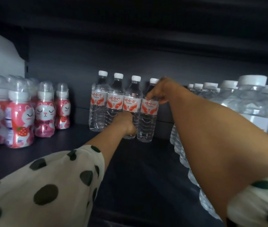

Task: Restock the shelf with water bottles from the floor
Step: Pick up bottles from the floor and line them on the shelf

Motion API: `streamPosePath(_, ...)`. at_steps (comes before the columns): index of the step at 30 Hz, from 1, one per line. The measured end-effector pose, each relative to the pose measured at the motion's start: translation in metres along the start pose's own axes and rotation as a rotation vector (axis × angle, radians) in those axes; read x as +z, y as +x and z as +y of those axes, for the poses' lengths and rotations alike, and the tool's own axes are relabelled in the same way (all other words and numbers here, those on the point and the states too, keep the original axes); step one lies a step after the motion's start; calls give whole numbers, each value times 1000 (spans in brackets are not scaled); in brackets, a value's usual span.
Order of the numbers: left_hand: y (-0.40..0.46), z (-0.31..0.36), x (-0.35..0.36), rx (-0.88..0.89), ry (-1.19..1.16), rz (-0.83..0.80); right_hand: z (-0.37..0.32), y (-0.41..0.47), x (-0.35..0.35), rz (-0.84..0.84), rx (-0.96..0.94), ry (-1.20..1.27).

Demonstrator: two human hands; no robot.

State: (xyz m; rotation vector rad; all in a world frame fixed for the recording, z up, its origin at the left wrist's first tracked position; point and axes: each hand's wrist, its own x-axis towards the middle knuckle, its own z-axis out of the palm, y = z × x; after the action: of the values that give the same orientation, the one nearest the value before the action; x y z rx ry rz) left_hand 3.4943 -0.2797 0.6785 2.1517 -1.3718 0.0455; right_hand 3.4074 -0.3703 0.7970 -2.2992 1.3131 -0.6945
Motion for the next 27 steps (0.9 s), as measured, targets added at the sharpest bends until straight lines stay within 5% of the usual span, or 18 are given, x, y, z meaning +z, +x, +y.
streamPosePath(16, -36, 7, -38, 22, -83, -18, 1, -43, -4, 81, -63, 36)
streamPosePath(27, -185, 10, -100, 146, 114, 23, 7, -240, 7, 36, -344, -370)
